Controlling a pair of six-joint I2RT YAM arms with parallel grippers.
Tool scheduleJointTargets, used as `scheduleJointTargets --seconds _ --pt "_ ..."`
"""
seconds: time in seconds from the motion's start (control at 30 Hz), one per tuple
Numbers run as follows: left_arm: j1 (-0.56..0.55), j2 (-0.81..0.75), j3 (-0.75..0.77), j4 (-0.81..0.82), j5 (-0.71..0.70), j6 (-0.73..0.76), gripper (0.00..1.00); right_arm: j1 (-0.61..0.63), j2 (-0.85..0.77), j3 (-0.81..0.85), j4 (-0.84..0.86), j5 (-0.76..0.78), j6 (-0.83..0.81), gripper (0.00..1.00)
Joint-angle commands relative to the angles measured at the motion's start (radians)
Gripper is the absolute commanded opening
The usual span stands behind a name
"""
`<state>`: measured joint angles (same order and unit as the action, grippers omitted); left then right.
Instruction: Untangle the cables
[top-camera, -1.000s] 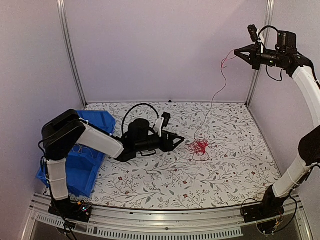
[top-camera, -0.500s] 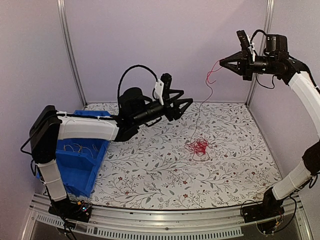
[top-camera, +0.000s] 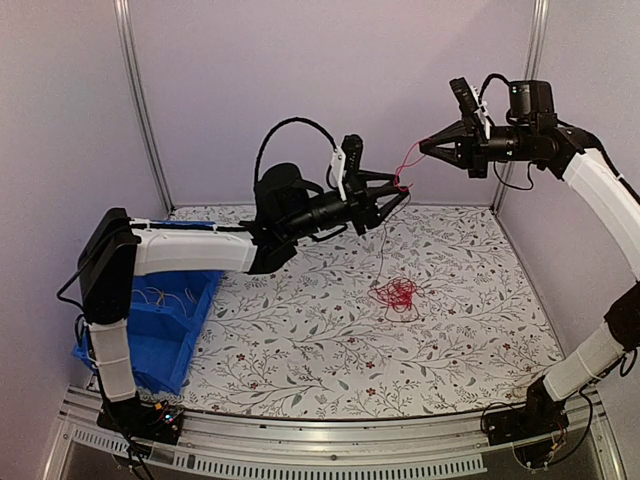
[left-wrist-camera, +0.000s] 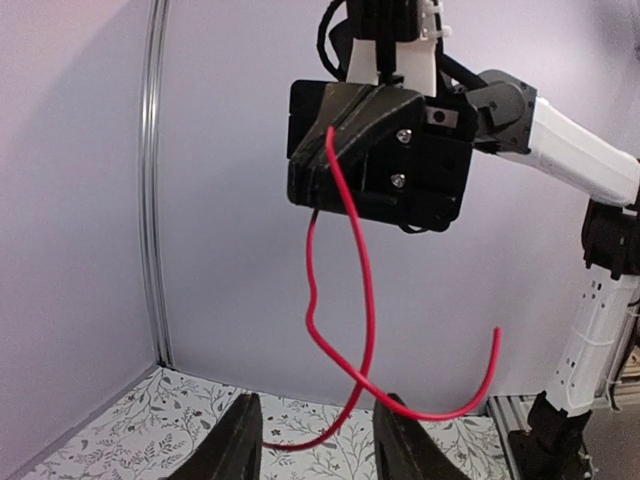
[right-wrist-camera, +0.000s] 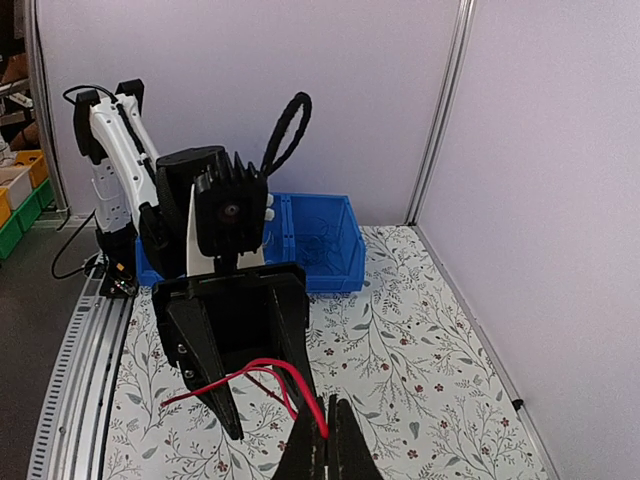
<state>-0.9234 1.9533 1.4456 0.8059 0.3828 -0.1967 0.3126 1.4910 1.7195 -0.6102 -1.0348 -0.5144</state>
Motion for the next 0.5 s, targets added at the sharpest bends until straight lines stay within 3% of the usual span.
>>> scheduleJointTargets --seconds 0.0,0.1,0.17,0.3,0.37,0.47 --pt "-0.008 0.018 0.033 0.017 0.033 -0.014 0.28 0.009 -0.016 -0.020 0.015 0.018 -0.004 0.00" --pt "-0.006 0.011 0.032 0.022 0.039 -0.019 0.10 0.011 -0.020 -0.046 0.025 0.026 -0.011 0.02" --pt "-0.003 -0.010 0.027 0.024 0.031 -0.017 0.00 0.010 -0.023 -0.085 0.049 0.034 -0.008 0.17" --pt "0.005 -0.087 -0.005 0.015 -0.038 0.002 0.00 0.001 -0.044 -0.250 0.181 0.104 0.043 0.62" --pt "0.011 -0.129 -0.031 0.009 -0.091 0.009 0.00 -0.003 -0.054 -0.371 0.259 0.093 0.085 0.76" --pt "0.014 -0.176 -0.052 0.004 -0.133 0.023 0.00 0.000 -0.048 -0.509 0.355 0.069 0.105 0.86"
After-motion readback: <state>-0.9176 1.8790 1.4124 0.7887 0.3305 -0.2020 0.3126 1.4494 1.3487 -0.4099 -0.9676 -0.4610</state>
